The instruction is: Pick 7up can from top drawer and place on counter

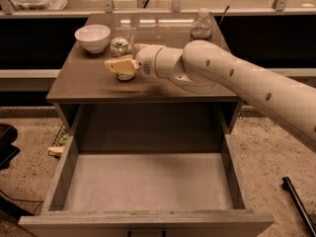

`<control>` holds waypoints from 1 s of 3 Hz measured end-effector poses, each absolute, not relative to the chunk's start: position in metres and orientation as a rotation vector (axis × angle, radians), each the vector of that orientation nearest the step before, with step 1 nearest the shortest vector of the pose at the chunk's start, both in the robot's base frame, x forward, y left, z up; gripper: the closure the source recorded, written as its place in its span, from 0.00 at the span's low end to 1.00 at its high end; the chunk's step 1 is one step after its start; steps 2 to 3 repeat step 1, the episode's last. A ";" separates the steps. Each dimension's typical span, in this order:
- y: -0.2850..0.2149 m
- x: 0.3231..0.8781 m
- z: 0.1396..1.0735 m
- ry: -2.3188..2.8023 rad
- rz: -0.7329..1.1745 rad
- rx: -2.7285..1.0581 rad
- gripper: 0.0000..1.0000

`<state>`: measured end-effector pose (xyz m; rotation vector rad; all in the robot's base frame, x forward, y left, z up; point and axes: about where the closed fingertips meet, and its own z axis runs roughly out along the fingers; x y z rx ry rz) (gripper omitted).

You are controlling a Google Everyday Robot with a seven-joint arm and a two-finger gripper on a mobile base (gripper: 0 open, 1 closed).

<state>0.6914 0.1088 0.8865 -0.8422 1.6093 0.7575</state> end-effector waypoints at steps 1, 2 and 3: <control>0.110 0.691 0.887 1.609 0.758 -0.843 0.00; 0.110 0.691 0.887 1.609 0.758 -0.843 0.00; 0.110 0.691 0.887 1.609 0.758 -0.843 0.00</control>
Offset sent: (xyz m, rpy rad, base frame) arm 0.0000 0.0000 0.0000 0.0000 0.0000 0.0000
